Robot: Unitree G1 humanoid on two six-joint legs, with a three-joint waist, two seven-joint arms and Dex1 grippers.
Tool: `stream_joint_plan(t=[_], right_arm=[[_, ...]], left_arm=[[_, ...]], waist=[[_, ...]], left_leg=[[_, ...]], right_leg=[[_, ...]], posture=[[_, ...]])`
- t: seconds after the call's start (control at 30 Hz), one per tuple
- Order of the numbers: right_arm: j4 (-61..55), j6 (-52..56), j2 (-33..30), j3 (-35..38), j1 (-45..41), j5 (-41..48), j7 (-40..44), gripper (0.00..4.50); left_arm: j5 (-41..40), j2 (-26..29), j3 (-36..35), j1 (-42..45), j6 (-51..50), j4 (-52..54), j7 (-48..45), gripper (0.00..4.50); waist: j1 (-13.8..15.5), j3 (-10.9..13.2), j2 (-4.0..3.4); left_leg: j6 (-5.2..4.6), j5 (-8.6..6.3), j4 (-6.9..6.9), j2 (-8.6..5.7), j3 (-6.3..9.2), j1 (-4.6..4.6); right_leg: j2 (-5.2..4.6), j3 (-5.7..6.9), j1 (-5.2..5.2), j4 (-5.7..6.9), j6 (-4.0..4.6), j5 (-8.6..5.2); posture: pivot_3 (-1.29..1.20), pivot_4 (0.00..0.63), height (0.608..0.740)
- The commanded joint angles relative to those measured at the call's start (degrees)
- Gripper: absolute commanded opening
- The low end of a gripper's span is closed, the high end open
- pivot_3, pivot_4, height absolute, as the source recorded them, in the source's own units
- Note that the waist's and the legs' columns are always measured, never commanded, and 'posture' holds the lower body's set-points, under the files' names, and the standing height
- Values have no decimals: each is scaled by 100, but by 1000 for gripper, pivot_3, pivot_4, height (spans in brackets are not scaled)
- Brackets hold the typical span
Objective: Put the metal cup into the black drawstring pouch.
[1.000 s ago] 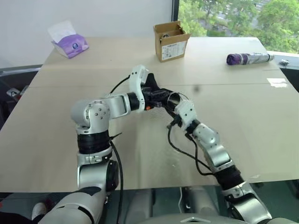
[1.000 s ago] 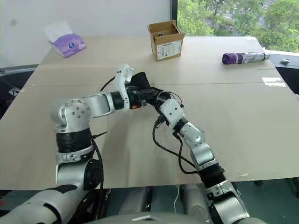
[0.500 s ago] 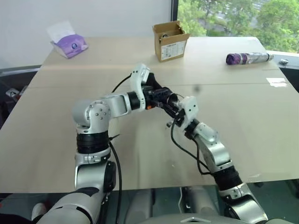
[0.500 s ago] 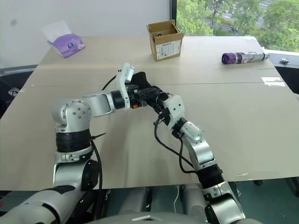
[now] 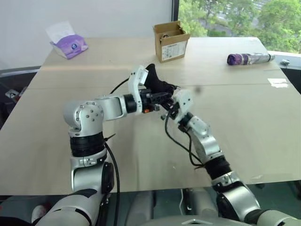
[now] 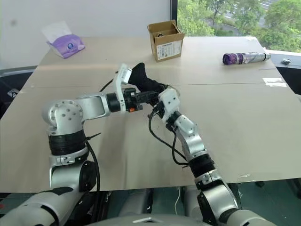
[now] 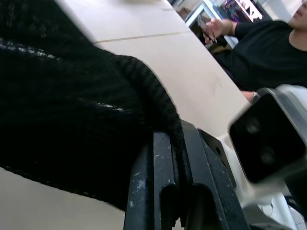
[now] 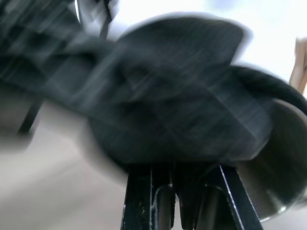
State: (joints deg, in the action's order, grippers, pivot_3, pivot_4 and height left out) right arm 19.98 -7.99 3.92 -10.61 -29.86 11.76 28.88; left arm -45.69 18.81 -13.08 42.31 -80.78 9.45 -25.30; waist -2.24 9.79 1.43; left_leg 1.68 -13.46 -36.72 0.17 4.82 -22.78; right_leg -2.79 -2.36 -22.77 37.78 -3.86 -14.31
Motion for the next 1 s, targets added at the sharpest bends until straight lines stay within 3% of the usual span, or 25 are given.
stream_joint_plan(t=[0.03,0.13,0.23,0.3,0.4,0.43,0.53,0.6,0.7,0.77,0.8,0.9,1.0], right_arm=[[-86,-665,-355,-459,-262,-904,108,87],[99,-1413,-704,-1096,-399,-1960,4,87],[319,-1737,-669,-1074,-404,-2035,-138,87],[363,-1488,-466,-817,-341,-1595,-110,87],[187,-244,109,16,-301,-179,-129,87],[201,-271,46,16,-349,-308,-115,87],[357,-1515,-751,-1021,-555,-2171,-57,87],[497,-1929,-956,-1393,-652,-2626,-58,87],[731,-1753,-634,-1096,-632,-2149,-182,87],[450,-286,-26,-353,-470,-682,4,87],[347,-162,38,-258,-442,-432,208,87],[413,-1437,-664,-1214,-570,-2117,256,87],[621,-2085,-952,-1592,-721,-2758,48,87]], left_arm=[[-305,-161,111,104,90,248,-176,0],[-253,-255,68,253,219,110,-136,0],[-371,-449,-243,408,72,-100,33,0],[-411,-523,-403,455,-56,-188,137,0],[-461,-477,-353,353,-227,-58,126,0],[-546,-519,-426,339,-361,-21,160,0],[-530,-509,-363,240,-356,115,182,0],[-373,-587,-344,235,-225,-9,325,0],[-311,-706,-368,284,-80,-90,447,0],[-458,-734,-459,221,-261,64,464,0],[-469,-720,-485,178,-294,107,488,0],[-301,-702,-552,125,-185,-35,630,0],[-177,-820,-644,205,-124,-220,869,0]], waist=[[14,1,-1],[-13,0,0],[-27,0,0],[-36,0,0],[-43,0,0],[-32,0,0],[14,1,-1],[11,0,1],[-30,0,2],[-52,0,3],[-53,0,3],[-14,1,2],[4,0,6]], left_leg=[[0,0,0,-1,1,-1],[0,0,0,-3,-4,-2],[1,1,3,3,-3,1],[4,2,4,3,-3,1],[4,3,5,6,-2,1],[5,3,5,7,1,1],[4,3,-1,-7,-1,-2],[3,3,-4,-12,-3,-3],[5,4,1,0,0,2],[11,7,10,9,-1,3],[16,10,13,14,1,4],[19,12,17,9,1,3],[16,11,14,-8,-1,2]], right_leg=[[0,1,0,-1,0,0],[-1,-1,0,-4,-1,0],[4,0,-1,-2,-1,0],[4,-1,-2,-1,0,0],[5,-2,-2,1,0,0],[5,-1,-2,1,1,0],[-6,-1,0,-2,-1,0],[-9,-1,4,-8,-3,0],[2,1,3,-2,-1,0],[8,-3,-3,1,1,1],[12,-2,-5,1,3,1],[9,-1,-5,-2,5,2],[-4,-1,-1,-12,1,2]], posture=[[0,150,740],[0,150,740],[0,150,740],[0,150,740],[0,150,740],[0,150,740],[0,150,740],[0,150,740],[0,150,740],[0,150,740],[0,150,740],[0,150,740],[0,150,740]])
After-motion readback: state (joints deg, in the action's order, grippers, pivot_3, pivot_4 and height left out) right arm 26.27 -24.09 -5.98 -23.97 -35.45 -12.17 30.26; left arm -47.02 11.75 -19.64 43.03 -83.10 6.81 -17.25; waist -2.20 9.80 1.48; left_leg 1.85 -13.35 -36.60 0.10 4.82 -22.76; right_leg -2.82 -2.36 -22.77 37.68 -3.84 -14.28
